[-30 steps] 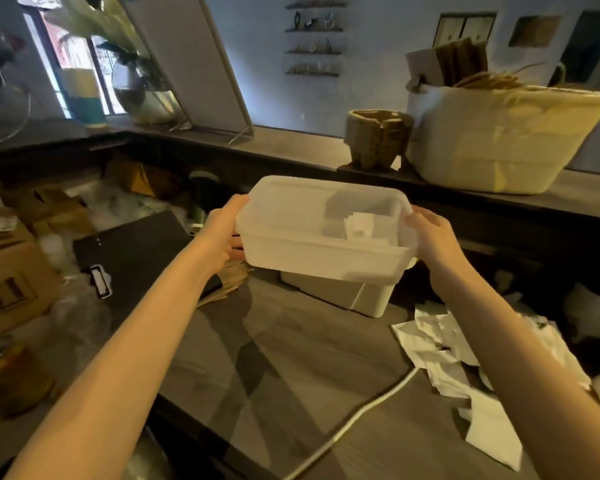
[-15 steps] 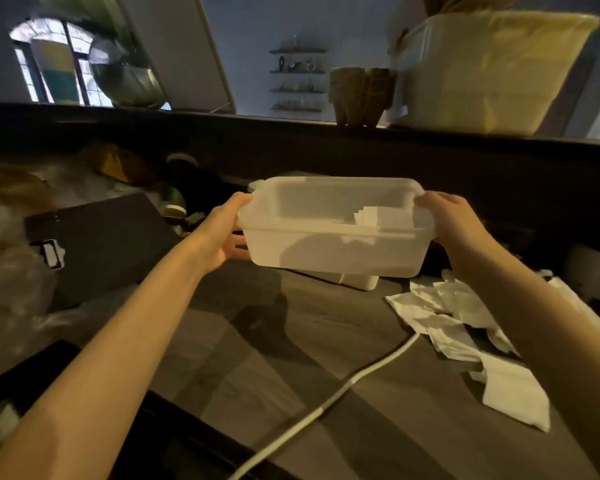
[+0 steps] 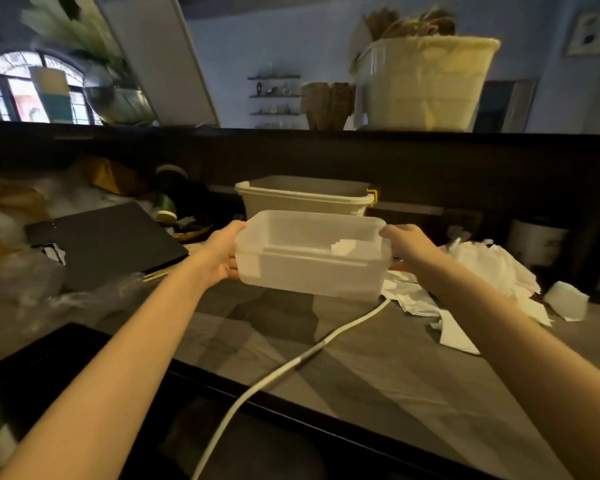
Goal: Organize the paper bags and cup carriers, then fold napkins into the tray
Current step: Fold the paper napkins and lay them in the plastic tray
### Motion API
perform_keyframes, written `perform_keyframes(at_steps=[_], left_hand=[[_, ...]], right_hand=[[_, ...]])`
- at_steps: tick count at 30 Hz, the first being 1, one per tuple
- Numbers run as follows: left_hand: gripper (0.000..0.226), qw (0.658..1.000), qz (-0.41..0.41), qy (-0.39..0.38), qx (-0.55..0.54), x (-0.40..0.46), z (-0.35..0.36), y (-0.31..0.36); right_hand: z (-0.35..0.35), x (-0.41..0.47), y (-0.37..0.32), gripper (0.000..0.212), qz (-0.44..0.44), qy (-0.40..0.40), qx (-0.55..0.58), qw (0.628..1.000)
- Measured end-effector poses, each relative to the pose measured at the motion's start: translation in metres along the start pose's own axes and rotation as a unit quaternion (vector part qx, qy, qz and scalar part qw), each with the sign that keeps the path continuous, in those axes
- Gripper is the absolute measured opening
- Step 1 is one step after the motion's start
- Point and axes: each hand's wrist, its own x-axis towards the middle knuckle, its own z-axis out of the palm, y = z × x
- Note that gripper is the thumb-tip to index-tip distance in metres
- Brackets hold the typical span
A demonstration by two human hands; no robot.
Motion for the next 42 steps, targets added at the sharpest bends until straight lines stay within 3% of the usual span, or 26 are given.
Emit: perform_keyframes(at_steps=[6,18,22,27,32,36,42], left_hand=[[0.021,1.000,-0.023,0.020,-0.007,0.021,0.001,-0.023],[0.036,0.997,-0.066,0.026,0.000,0.067,0.003,-0.059],[0.038,0.996,0.001,0.046,0.079,0.072,0.008,-0.062],[0.026,0.940,0.197,0.150,0.233,0.058,0.020,-0.043],[0.015,0.940,0.297,0.023,0.163,0.023,0.067,-0.008],[0.013,0.951,0.283,-0.091,0.088,-0.005,0.125,0.007],[0.020,0.957,0.239,-0.153,0.066,-0.021,0.207,-0.003]], right_hand=[[0.023,0.026,0.028,0.030,0.061,-0.014,-0.051,0.997],[0.052,0.048,0.051,0.041,0.088,-0.006,-0.097,0.991],[0.044,0.048,0.050,0.043,0.098,-0.032,-0.076,0.992],[0.023,0.042,0.042,0.039,0.059,-0.044,-0.095,0.993],[-0.015,0.026,0.031,0.037,0.003,-0.037,-0.131,0.991],[-0.057,0.015,0.036,0.035,0.016,-0.047,-0.170,0.984],[-0.104,0.005,0.068,0.032,0.075,-0.060,-0.233,0.968]])
